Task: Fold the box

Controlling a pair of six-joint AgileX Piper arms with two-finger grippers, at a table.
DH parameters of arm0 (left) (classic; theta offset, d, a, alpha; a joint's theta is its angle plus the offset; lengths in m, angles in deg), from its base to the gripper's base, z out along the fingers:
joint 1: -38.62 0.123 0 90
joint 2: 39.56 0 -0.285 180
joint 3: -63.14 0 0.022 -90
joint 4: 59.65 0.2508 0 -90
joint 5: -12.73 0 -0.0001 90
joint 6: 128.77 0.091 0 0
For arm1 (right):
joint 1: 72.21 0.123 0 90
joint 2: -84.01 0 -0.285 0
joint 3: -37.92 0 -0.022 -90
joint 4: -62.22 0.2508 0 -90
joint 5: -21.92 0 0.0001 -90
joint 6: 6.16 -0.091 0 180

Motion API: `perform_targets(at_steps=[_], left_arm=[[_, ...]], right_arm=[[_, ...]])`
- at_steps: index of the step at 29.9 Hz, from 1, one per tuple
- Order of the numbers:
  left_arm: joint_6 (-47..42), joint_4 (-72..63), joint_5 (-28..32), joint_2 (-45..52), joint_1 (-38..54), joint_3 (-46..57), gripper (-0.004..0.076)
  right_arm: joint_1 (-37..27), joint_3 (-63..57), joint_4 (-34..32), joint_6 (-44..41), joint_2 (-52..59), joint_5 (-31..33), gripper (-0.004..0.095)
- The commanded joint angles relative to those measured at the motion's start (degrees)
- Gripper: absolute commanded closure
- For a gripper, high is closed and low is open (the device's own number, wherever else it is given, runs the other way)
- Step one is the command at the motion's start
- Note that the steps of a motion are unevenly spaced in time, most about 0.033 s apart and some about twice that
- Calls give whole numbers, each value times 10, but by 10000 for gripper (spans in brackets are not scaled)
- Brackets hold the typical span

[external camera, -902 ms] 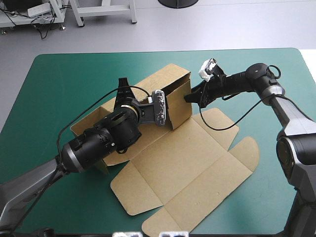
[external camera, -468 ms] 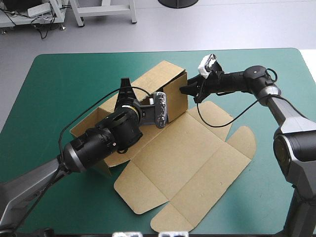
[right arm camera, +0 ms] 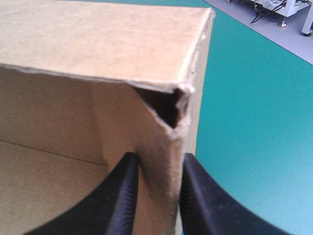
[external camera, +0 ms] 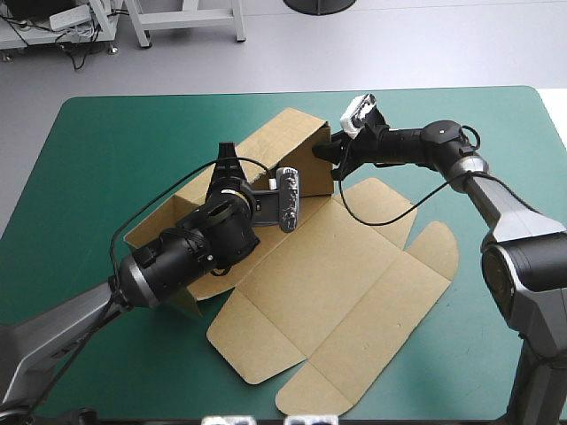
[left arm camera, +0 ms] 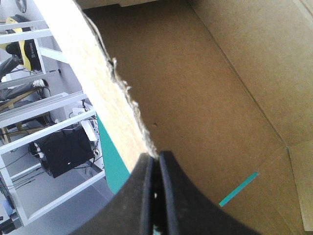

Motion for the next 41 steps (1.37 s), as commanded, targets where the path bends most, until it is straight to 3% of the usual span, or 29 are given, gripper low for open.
perform_targets(at_steps=[1,11,13,16,19,21,28,36,41], left_arm=[[8,15,49,15,-2,-16,734],[-20,55,78,15,-2,-16,713],[-20,76,78,14,-2,-16,653],[-27,86,86,14,-2,-16,500],[-81,95,102,14,-2,-16,352],[-111,95,113,14,-2,-16,304],[-187,92,151,23,-13,-16,331],[-262,110,238,107,-39,-18,388],[-335,181,223,178,-37,-18,409]], right_arm=[[4,13,52,-3,33,6,931],[4,13,42,-23,33,9,921],[4,13,38,-30,33,9,921],[4,13,34,-34,33,10,921],[4,13,34,-36,33,10,921],[4,13,34,-43,33,7,921],[4,13,-18,-123,33,-19,920],[4,14,-75,-222,43,-20,918],[4,22,-142,-285,81,-21,906]])
